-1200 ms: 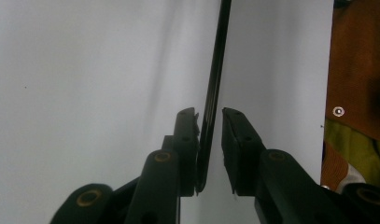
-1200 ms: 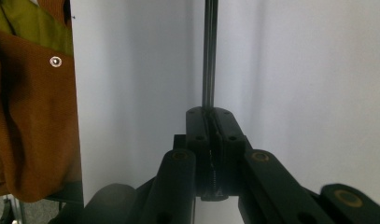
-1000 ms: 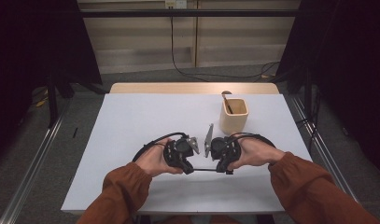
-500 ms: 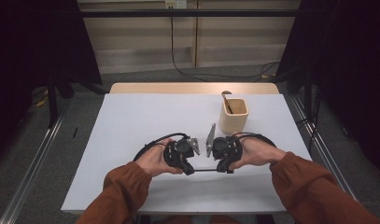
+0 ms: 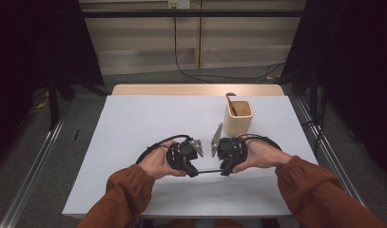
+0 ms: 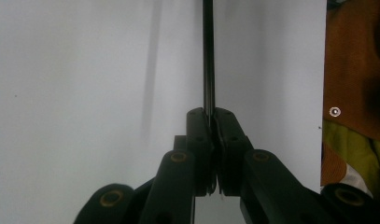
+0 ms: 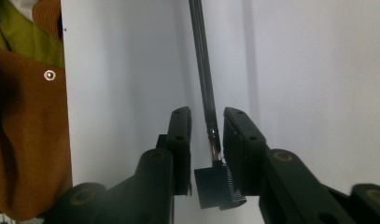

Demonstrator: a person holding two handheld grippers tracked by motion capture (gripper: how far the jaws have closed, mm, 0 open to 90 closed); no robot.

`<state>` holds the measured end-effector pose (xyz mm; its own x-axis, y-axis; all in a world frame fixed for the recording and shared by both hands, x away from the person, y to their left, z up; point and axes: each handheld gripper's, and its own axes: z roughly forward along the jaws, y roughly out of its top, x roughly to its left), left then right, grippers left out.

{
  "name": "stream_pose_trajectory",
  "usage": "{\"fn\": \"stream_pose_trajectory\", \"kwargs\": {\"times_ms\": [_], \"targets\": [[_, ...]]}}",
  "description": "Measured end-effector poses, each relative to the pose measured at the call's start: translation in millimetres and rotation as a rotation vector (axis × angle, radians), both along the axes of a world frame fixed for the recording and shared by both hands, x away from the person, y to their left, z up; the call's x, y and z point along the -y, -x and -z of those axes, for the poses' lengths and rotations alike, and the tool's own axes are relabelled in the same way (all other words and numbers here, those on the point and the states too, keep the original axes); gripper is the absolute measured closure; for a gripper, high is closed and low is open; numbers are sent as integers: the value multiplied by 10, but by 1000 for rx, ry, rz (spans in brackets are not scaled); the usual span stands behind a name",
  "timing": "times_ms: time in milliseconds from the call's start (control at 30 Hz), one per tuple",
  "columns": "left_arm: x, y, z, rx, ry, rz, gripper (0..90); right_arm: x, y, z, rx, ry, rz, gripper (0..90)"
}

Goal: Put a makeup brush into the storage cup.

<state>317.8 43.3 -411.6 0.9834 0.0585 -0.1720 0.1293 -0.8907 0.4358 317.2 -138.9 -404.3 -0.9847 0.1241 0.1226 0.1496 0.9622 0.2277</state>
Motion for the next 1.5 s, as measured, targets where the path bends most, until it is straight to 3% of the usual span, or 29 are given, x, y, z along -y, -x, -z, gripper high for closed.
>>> {"fn": "stream_pose_trajectory", "kwargs": {"times_ms": [133,300,500,700,1000,1167,1500], "targets": [[-13,-8,-17,11,7,-6,859,14,0,-30,0,-32,13,607],[-45,-24,-24,22,10,-19,859,53,-17,-62,10,-82,39,451],[-84,-56,14,2,0,-27,859,74,-28,-46,32,-122,106,306],[-118,-52,1,10,10,-37,859,84,-35,-29,27,-167,120,175],[-251,-31,25,5,21,-75,859,336,-16,-101,67,-315,205,101],[-325,-9,19,12,19,-86,859,462,9,-59,68,-342,255,90],[-423,-8,3,19,32,-110,859,601,55,-22,89,-408,292,44]]}}
